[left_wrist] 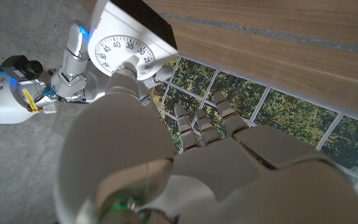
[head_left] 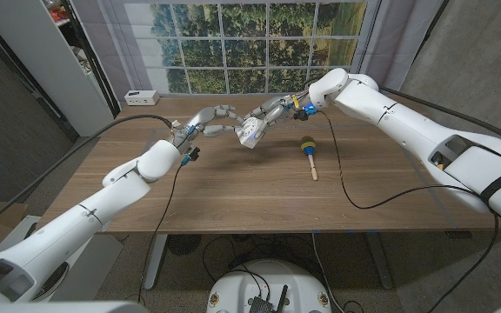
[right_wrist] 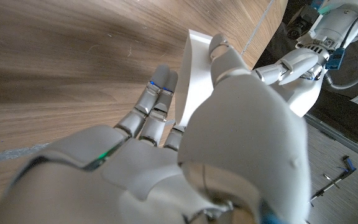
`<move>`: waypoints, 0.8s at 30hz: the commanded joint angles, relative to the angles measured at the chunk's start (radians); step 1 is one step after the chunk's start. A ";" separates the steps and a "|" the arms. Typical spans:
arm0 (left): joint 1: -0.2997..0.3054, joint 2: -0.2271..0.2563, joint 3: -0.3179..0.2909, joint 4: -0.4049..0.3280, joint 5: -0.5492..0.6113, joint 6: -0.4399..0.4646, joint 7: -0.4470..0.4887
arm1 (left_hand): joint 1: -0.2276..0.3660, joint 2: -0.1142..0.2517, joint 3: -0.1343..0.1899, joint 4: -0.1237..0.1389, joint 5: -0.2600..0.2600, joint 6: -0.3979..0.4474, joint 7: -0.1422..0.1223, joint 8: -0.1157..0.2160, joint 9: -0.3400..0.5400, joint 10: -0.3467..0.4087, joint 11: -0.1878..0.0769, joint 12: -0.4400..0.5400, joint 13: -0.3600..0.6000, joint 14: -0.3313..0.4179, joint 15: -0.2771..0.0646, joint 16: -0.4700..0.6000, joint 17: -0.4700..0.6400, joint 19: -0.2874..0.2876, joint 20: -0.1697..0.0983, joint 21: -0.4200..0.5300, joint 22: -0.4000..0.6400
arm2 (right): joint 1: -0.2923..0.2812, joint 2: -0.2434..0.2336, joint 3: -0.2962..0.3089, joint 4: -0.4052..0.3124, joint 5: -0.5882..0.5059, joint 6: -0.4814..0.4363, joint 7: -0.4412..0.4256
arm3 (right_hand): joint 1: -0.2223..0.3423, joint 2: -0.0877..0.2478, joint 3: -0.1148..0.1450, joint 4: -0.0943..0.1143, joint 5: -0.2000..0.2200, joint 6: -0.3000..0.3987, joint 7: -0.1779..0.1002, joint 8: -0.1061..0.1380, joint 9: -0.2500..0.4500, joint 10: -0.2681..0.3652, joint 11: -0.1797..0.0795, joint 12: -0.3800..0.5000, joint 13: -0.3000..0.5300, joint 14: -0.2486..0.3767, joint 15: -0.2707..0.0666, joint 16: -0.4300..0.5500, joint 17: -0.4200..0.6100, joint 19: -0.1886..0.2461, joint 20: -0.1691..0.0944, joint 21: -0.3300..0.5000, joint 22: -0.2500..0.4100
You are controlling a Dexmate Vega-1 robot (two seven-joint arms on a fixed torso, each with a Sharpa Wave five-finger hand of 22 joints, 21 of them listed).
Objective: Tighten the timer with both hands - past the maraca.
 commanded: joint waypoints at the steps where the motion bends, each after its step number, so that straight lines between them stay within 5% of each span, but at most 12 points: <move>1: -0.010 0.005 0.014 -0.006 0.019 0.005 -0.006 | 0.010 0.002 -0.005 -0.004 0.009 0.011 0.001 0.000 0.002 -0.001 -0.006 0.001 0.002 0.007 -0.005 0.003 0.001 0.004 0.003 0.009 0.002 | -0.006 -0.008 -0.002 -0.024 0.003 -0.011 0.002 | -0.070 0.072 0.054 0.045 0.007 0.008 0.002 0.004 0.001 0.076 0.068 0.003 0.046 0.000 -0.165 -0.002 0.001 0.011 -0.142 -0.001 -0.001; 24: -0.007 0.017 0.019 -0.032 0.013 0.028 -0.032 | 0.004 0.004 -0.022 0.005 0.012 0.033 0.004 0.002 -0.001 -0.006 -0.004 -0.001 0.002 0.006 -0.003 0.002 0.003 0.000 0.004 0.010 0.003 | -0.021 -0.028 0.002 -0.066 0.014 -0.026 -0.001 | -0.078 0.072 0.060 0.043 0.007 0.008 0.002 0.002 0.000 0.074 0.068 -0.001 0.047 -0.004 -0.166 -0.005 0.003 0.016 -0.142 -0.008 -0.001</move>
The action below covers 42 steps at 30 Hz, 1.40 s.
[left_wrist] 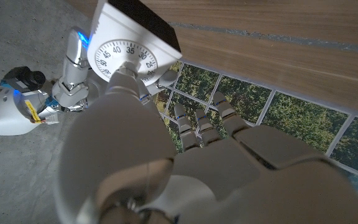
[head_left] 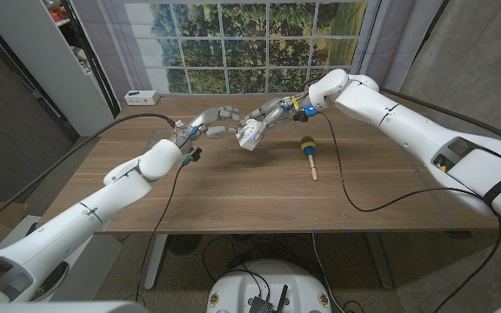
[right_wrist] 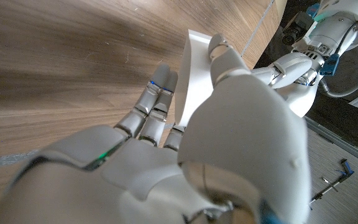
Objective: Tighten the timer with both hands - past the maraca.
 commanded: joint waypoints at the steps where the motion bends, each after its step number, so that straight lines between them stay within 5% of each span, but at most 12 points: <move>1: 0.001 0.005 0.005 -0.017 0.000 0.020 -0.010 | 0.000 0.001 -0.009 0.001 0.005 0.011 0.002 0.002 -0.001 -0.002 -0.001 -0.001 0.002 0.005 -0.003 0.002 0.003 -0.001 0.004 0.009 0.003 | -0.007 -0.010 0.002 -0.019 0.007 -0.006 0.002 | -0.077 0.073 0.056 0.047 0.008 0.011 0.001 0.003 -0.001 0.075 0.066 0.002 0.048 -0.003 -0.166 -0.001 0.004 0.008 -0.140 0.000 -0.001; 22: -0.044 0.000 0.041 -0.021 0.015 0.082 -0.053 | 0.017 0.030 -0.007 0.002 0.009 0.019 -0.001 -0.003 -0.008 -0.024 0.014 -0.011 0.000 -0.008 0.014 -0.002 0.005 -0.005 0.007 0.010 0.004 | 0.000 -0.004 0.007 0.015 0.015 0.025 0.023 | -0.083 0.074 0.062 0.045 0.008 0.016 0.004 0.004 -0.001 0.076 0.066 -0.001 0.048 -0.006 -0.166 -0.004 0.005 0.012 -0.141 -0.007 -0.001; 42: -0.039 0.025 0.033 -0.044 0.030 0.040 -0.059 | 0.074 0.084 0.011 -0.010 0.008 0.125 0.014 0.032 -0.016 0.006 -0.033 -0.004 -0.010 0.005 0.002 0.001 0.003 0.003 0.003 0.018 0.005 | -0.006 -0.017 0.006 -0.005 0.013 0.023 0.032 | -0.095 0.072 0.063 0.047 0.008 0.019 0.005 0.004 -0.002 0.076 0.068 -0.003 0.048 -0.006 -0.165 -0.005 0.005 0.016 -0.140 -0.013 -0.001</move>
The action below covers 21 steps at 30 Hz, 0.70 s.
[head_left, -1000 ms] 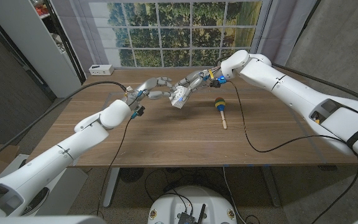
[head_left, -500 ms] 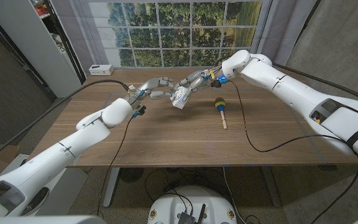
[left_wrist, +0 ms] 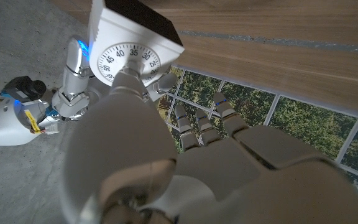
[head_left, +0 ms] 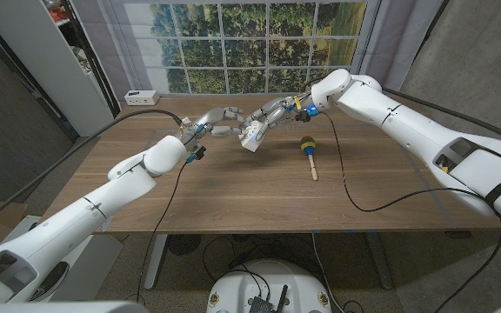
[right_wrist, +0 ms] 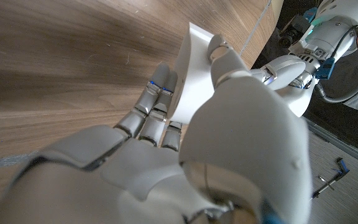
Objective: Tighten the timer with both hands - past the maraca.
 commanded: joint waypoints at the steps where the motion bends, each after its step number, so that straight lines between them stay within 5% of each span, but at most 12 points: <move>1: -0.004 0.028 -0.005 -0.017 0.016 -0.025 -0.022 | 0.017 0.011 0.007 -0.007 0.007 0.028 -0.002 0.012 0.003 0.005 -0.013 0.004 0.001 0.009 -0.001 0.001 0.003 0.009 -0.003 0.011 0.003 | -0.003 -0.010 -0.003 -0.014 -0.001 0.001 0.012 | -0.070 0.069 0.059 0.051 0.007 0.003 0.002 0.006 0.003 0.024 0.004 0.006 0.057 -0.005 -0.165 0.000 0.004 0.013 -0.143 -0.007 0.001; 12: -0.076 0.119 0.002 -0.053 0.122 -0.068 -0.139 | 0.036 0.011 0.008 -0.015 0.006 0.044 0.004 0.020 0.006 0.005 -0.025 0.002 -0.001 0.006 -0.006 0.000 0.002 0.012 -0.007 0.015 0.004 | 0.012 -0.014 -0.016 -0.017 -0.014 0.014 0.049 | -0.059 0.072 0.066 0.041 0.007 0.012 0.005 0.009 0.002 0.027 -0.013 0.006 0.059 -0.004 -0.173 0.002 0.007 0.013 -0.150 -0.012 0.001; 21: -0.206 0.164 0.031 -0.037 0.233 -0.229 -0.296 | 0.043 0.007 0.002 -0.016 0.006 0.057 -0.003 0.026 0.009 -0.010 -0.037 -0.005 -0.004 -0.010 -0.011 -0.006 0.002 0.008 -0.010 0.015 0.005 | 0.010 -0.021 -0.023 -0.034 -0.022 0.018 0.067 | -0.056 0.074 0.069 0.039 0.006 0.014 0.003 0.009 0.002 0.029 -0.021 0.006 0.060 -0.002 -0.171 0.001 0.005 0.011 -0.153 -0.016 0.001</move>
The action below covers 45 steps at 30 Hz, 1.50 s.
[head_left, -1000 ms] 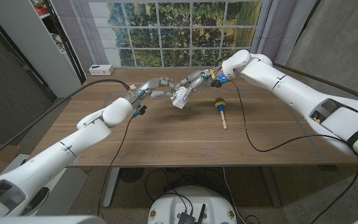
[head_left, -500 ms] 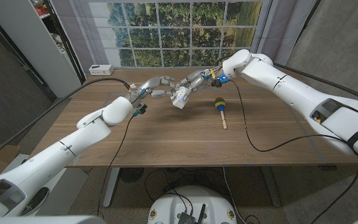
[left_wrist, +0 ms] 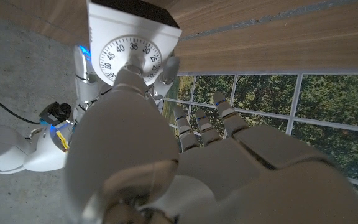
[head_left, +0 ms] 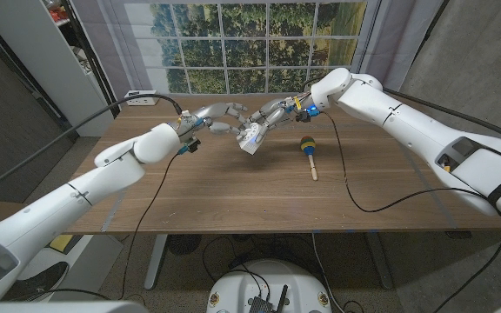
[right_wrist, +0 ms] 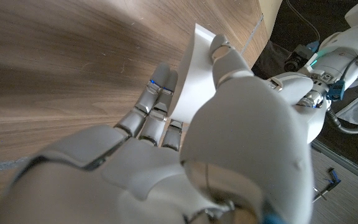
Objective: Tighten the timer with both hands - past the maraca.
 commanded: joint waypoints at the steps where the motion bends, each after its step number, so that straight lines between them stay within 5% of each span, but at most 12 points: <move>1: -0.140 0.060 0.024 0.008 0.129 -0.176 -0.170 | 0.011 0.004 -0.004 -0.005 0.007 0.030 -0.015 0.023 0.013 -0.003 -0.008 -0.002 0.002 -0.009 -0.012 -0.002 0.002 0.004 -0.007 0.008 0.005 | 0.001 -0.009 -0.011 -0.017 -0.015 0.002 0.023 | -0.046 0.064 0.057 0.051 0.006 0.011 -0.001 0.009 0.002 0.026 -0.024 0.009 0.060 -0.002 -0.171 0.001 0.002 0.006 -0.149 -0.002 0.001; 14: -0.293 0.046 0.058 0.051 0.241 -0.517 -0.333 | 0.013 0.000 -0.012 -0.003 0.008 0.042 -0.022 0.024 0.008 -0.001 -0.019 -0.003 -0.002 -0.010 -0.021 -0.001 0.003 0.003 -0.015 0.009 0.006 | -0.014 -0.008 -0.016 -0.031 -0.014 -0.010 0.024 | -0.046 0.064 0.059 0.051 0.004 0.011 -0.001 0.008 0.001 0.026 -0.031 0.007 0.061 0.001 -0.171 0.002 0.001 0.004 -0.150 -0.007 0.002; 19: -0.337 0.031 0.056 0.051 0.234 -0.555 -0.415 | 0.015 0.000 -0.016 -0.001 0.009 0.042 -0.016 0.023 0.006 0.001 -0.016 -0.003 -0.003 -0.010 -0.023 0.000 0.004 0.003 -0.019 0.010 0.007 | -0.020 -0.009 -0.016 -0.036 -0.012 -0.020 0.018 | -0.045 0.065 0.060 0.051 0.004 0.011 -0.001 0.008 0.001 0.027 -0.033 0.006 0.061 0.000 -0.171 0.001 0.000 0.004 -0.150 -0.008 0.002; 23: -0.287 0.008 0.006 0.039 0.172 -0.471 -0.381 | 0.003 0.026 -0.017 0.020 0.004 -0.017 0.007 0.002 0.012 0.005 0.002 -0.003 -0.005 -0.003 -0.025 0.006 0.008 0.006 -0.025 0.015 0.008 | -0.035 -0.022 -0.003 -0.052 -0.002 -0.028 0.002 | -0.047 0.064 0.060 0.052 0.002 0.008 -0.001 0.006 0.000 0.027 -0.035 0.005 0.061 -0.001 -0.169 0.001 -0.001 0.003 -0.149 -0.010 0.002; 27: -0.228 0.011 -0.032 0.008 0.179 -0.385 -0.336 | -0.040 0.017 -0.038 0.051 -0.020 -0.074 0.026 -0.011 0.028 0.007 0.047 -0.002 -0.007 0.006 -0.026 0.008 0.007 0.010 -0.030 0.019 0.008 | -0.051 -0.039 0.012 -0.078 0.009 -0.044 -0.017 | -0.050 0.064 0.059 0.054 0.002 0.007 0.000 0.006 0.000 0.027 -0.033 0.004 0.061 -0.001 -0.167 -0.001 -0.002 0.003 -0.149 -0.011 0.003; 33: -0.117 0.034 -0.094 -0.090 0.187 -0.211 -0.278 | -0.119 -0.040 -0.100 0.088 -0.053 -0.098 0.053 -0.016 0.040 0.008 0.044 -0.001 -0.008 0.008 -0.020 0.005 0.002 0.005 -0.033 0.019 0.005 | -0.076 -0.070 0.037 -0.121 0.031 -0.058 -0.040 | -0.054 0.064 0.059 0.055 0.001 0.009 0.000 0.006 -0.001 0.028 -0.030 0.002 0.060 -0.002 -0.167 -0.001 -0.003 0.003 -0.149 -0.013 0.003; 45: 0.012 0.051 -0.155 -0.180 0.102 0.011 -0.189 | -0.132 -0.039 -0.113 0.096 -0.061 -0.105 0.078 -0.017 0.047 0.016 0.048 0.003 -0.009 0.010 -0.009 0.005 0.002 0.009 -0.024 0.021 0.004 | -0.113 -0.090 0.096 -0.122 0.080 0.006 -0.077 | -0.047 0.065 0.063 0.050 0.000 -0.003 -0.015 0.000 -0.002 0.050 -0.035 0.010 0.062 0.013 -0.174 0.007 0.001 0.007 -0.145 -0.015 0.003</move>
